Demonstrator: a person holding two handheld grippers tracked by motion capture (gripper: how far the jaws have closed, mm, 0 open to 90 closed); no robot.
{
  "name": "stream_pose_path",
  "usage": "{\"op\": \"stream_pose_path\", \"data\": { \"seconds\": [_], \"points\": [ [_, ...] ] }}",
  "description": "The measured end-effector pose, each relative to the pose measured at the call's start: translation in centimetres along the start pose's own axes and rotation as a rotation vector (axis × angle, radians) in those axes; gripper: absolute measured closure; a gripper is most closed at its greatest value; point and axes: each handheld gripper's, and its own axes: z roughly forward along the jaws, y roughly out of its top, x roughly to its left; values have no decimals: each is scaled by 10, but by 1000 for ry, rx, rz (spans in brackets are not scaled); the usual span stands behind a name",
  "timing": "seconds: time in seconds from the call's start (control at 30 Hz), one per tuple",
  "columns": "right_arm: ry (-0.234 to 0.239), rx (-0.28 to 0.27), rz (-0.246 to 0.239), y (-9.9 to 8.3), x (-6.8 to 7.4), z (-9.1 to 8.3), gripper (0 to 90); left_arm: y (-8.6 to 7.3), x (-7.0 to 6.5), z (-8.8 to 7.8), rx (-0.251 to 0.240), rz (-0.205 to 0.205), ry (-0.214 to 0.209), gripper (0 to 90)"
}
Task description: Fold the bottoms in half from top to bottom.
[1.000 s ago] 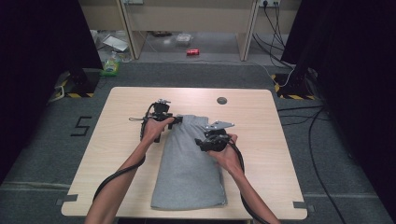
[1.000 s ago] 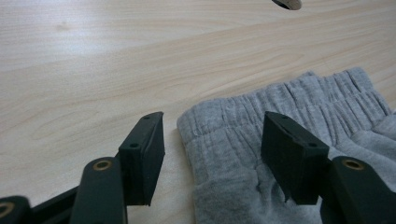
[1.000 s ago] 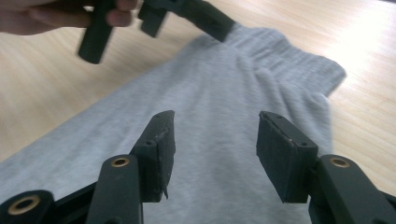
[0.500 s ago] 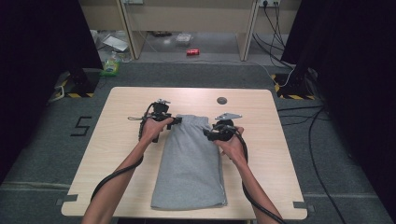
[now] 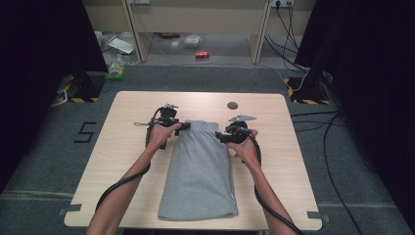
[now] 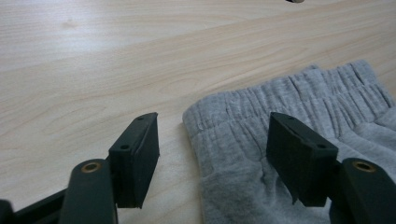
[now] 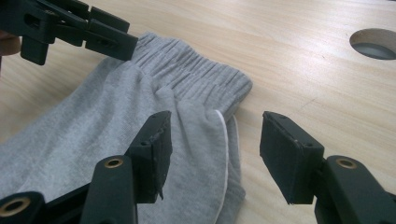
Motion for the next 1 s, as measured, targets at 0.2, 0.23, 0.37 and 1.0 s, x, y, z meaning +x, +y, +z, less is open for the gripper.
{"op": "stream_pose_path", "data": {
  "seconds": [0.2,0.23,0.37,1.0],
  "points": [
    [3,8,-1,7,-4,5,441,-3,-1,6,4,-2,3,327],
    [-1,12,0,8,-4,6,441,-3,-1,7,4,-6,4,325],
    [2,22,19,9,-9,12,443,-4,0,9,2,-17,0,324],
    [31,155,66,-4,-5,41,703,-8,0,12,-7,-21,-41,449]
  ]
}}
